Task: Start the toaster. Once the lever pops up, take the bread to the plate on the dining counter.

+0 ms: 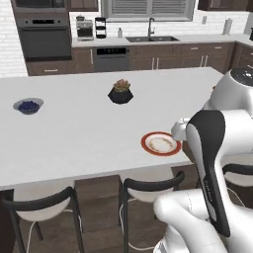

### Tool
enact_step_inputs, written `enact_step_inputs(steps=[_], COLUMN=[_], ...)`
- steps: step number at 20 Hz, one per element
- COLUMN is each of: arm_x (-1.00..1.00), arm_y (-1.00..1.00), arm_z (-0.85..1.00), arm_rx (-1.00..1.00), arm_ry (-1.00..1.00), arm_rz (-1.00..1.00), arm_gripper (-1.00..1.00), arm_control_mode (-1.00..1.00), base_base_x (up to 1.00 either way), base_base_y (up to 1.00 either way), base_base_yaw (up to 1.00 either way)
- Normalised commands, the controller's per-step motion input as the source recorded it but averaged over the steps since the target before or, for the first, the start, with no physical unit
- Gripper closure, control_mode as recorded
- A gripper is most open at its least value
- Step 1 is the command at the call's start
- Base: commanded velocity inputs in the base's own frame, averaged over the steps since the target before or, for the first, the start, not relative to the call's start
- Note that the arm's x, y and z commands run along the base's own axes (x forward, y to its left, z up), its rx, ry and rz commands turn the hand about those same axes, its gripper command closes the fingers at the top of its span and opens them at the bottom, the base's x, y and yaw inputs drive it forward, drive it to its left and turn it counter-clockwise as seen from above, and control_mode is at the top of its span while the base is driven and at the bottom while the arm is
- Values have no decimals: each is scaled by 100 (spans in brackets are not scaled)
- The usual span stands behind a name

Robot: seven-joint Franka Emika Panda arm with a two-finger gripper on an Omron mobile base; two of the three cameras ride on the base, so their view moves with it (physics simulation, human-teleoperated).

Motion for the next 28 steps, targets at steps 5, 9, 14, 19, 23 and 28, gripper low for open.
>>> enact_step_inputs(steps=[5,9,14,19,23,28], arm_x=[0,0,0,0,22,73], arm_y=[0,0,0,0,-9,-47], arm_z=[0,0,0,0,-11,-32], arm_rx=[0,0,0,0,1,13], arm_ry=[0,0,0,0,0,0], arm_rz=[0,0,0,0,0,5], arm_gripper=[100,100,100,100,100,100], arm_control_mode=[100,100,100,100,-100,-100], base_base_x=[34,15,41,56,21,0], base_base_y=[-8,0,-1,-2,-2,0], base_base_yaw=[-8,-24,-8,0,0,0])
